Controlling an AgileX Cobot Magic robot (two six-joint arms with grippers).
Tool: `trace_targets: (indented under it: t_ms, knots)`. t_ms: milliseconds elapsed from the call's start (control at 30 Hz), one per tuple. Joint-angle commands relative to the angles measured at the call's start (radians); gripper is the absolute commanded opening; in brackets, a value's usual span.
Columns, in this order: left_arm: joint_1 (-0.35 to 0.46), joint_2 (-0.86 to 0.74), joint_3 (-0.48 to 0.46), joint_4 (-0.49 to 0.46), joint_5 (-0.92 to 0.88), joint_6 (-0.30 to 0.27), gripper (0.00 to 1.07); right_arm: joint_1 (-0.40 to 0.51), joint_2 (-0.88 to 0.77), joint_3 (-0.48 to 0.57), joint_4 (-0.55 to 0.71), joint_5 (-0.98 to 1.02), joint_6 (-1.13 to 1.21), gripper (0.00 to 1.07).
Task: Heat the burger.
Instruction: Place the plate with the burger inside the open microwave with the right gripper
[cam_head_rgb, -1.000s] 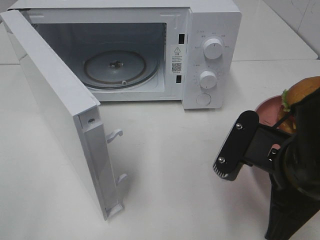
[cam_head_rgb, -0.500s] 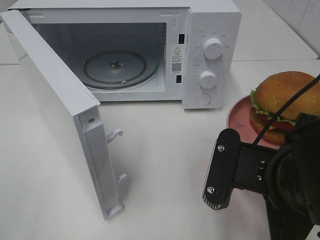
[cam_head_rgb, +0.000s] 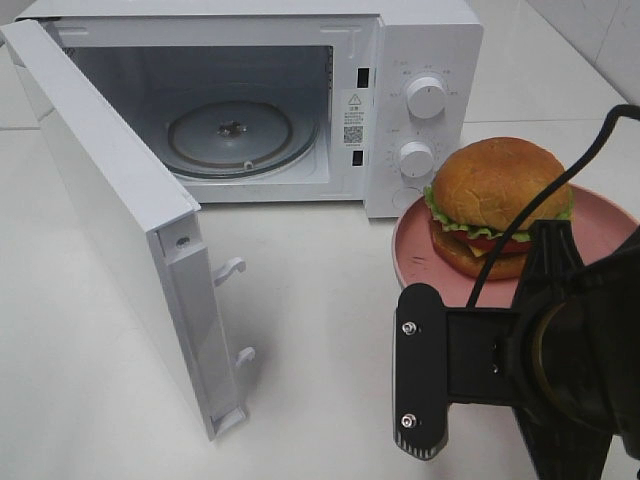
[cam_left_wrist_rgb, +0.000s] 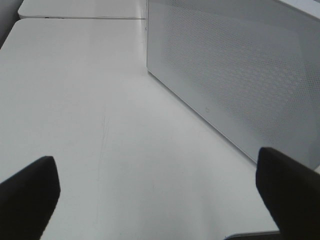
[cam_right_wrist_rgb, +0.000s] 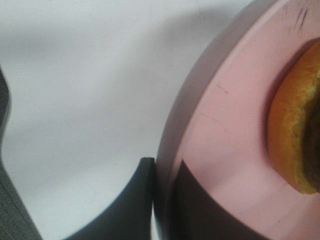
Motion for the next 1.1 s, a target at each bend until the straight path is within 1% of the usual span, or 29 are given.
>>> trace_targets:
  t_ms: [33, 133, 333, 533, 633, 700, 800, 867, 967, 1033, 1100]
  knots:
    - [0.002, -0.023, 0.001, -0.006, -0.009, -0.006, 1.00, 0.007, -0.009, 0.002, -0.106, -0.020, -0.018, 0.03]
    - [0.002, -0.023, 0.001, -0.006, -0.009, -0.006, 1.00, 0.007, -0.009, 0.002, -0.108, -0.039, -0.037, 0.03]
    - [0.002, -0.023, 0.001, -0.006, -0.009, -0.006, 1.00, 0.007, -0.008, 0.002, -0.107, -0.055, -0.176, 0.03]
    - [0.002, -0.023, 0.001, -0.006, -0.009, -0.006, 1.00, 0.007, -0.008, 0.002, -0.121, -0.070, -0.190, 0.03]
    - [0.002, -0.023, 0.001, -0.006, -0.009, -0.006, 1.00, 0.003, -0.008, 0.002, -0.134, -0.110, -0.231, 0.03]
    - [0.002, -0.023, 0.001, -0.006, -0.009, -0.006, 1.00, 0.003, -0.008, 0.002, -0.134, -0.180, -0.290, 0.03]
    - [0.002, -0.023, 0.001, -0.006, -0.009, -0.006, 1.00, 0.003, -0.008, 0.002, -0.134, -0.193, -0.296, 0.03]
    - [0.002, -0.023, 0.001, -0.006, -0.009, -0.006, 1.00, -0.050, -0.008, 0.002, -0.123, -0.258, -0.314, 0.03]
    - [0.002, -0.023, 0.001, -0.006, -0.009, -0.006, 1.00, -0.063, -0.008, 0.002, -0.122, -0.271, -0.332, 0.03]
    - [0.002, -0.023, 0.001, -0.006, -0.009, -0.006, 1.00, -0.117, -0.008, 0.002, -0.102, -0.329, -0.447, 0.03]
    - [0.002, -0.023, 0.001, -0.006, -0.009, -0.006, 1.00, -0.128, -0.008, 0.002, -0.097, -0.340, -0.470, 0.03]
